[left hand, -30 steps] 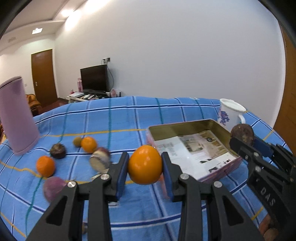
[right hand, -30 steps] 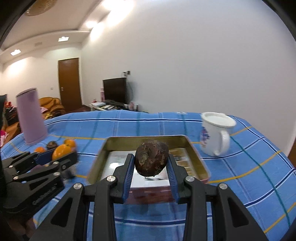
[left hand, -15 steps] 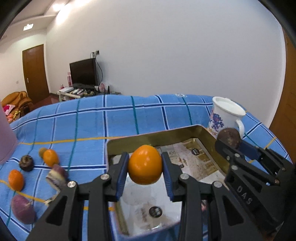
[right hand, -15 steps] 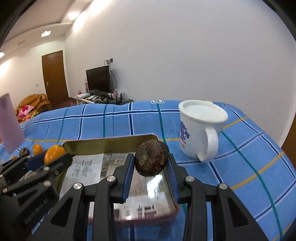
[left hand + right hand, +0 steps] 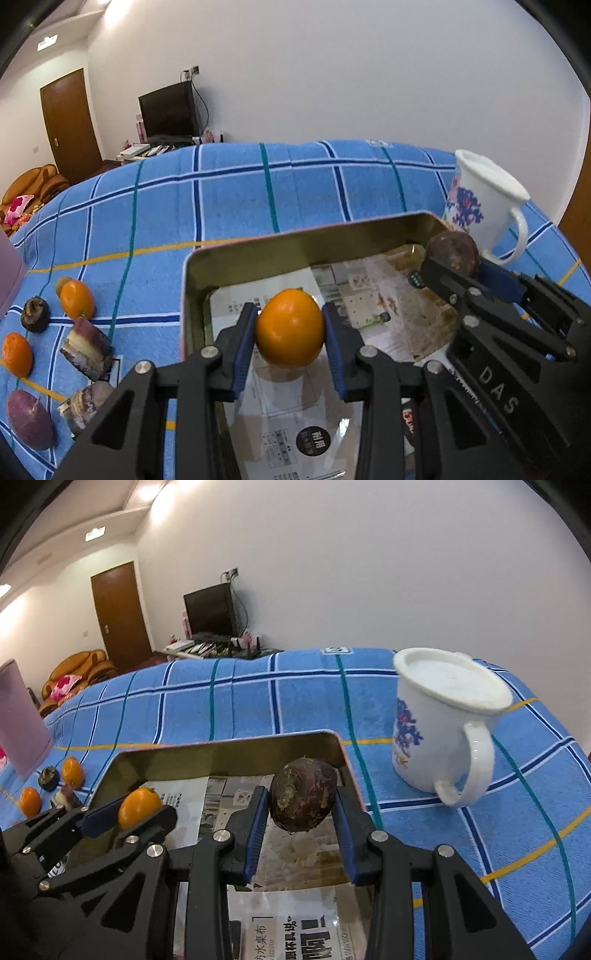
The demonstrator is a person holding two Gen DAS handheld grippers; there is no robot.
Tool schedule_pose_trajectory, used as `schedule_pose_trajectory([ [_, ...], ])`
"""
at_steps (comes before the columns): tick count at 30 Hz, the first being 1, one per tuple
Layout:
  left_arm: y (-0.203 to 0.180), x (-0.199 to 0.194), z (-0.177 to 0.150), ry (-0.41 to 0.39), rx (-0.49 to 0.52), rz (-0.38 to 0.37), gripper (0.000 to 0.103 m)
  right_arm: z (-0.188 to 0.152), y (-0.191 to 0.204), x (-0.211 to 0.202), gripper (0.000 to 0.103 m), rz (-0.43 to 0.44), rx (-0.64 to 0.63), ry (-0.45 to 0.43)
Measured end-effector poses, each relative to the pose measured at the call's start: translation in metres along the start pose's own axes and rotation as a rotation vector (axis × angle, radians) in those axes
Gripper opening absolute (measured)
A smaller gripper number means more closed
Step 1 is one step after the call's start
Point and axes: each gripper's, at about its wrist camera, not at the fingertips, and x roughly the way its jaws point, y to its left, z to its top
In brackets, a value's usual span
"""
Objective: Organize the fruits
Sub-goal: 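Open both tools to drop the orange and brown fruit into the tin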
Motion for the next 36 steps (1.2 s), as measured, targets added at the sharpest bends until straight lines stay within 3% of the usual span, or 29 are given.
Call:
schedule_pose_trajectory([
  [13,-0.004,0.004,0.001,0.0,0.016,0.034,0.043,0.0,-0.001,0.008,0.038,0.047,0.016,0.024],
  [15,-0.007,0.002,0.001,-0.006,0.041,0.004,0.064,-0.001,-0.005,0.005,0.047,0.072,0.034,0.009],
  [16,-0.011,-0.002,0.001,-0.03,0.06,0.009,0.087,-0.002,-0.006,0.001,0.053,0.086,0.041,-0.007],
  [17,-0.015,-0.008,0.0,-0.062,0.073,0.029,0.103,-0.002,-0.006,-0.002,0.061,0.097,0.043,-0.022],
  [18,-0.018,-0.015,-0.001,-0.11,0.09,0.055,0.103,-0.002,-0.006,-0.004,0.07,0.096,0.042,-0.035],
  [21,-0.022,-0.029,-0.003,-0.197,0.131,0.09,0.103,-0.004,-0.007,-0.019,0.072,0.058,0.056,-0.114],
  [29,0.004,-0.04,-0.008,-0.22,0.021,0.061,0.103,-0.011,-0.011,-0.068,0.074,-0.099,0.092,-0.377],
  [36,0.014,-0.056,-0.015,-0.29,0.035,0.099,0.103,-0.015,-0.014,-0.081,0.076,-0.099,0.133,-0.443],
])
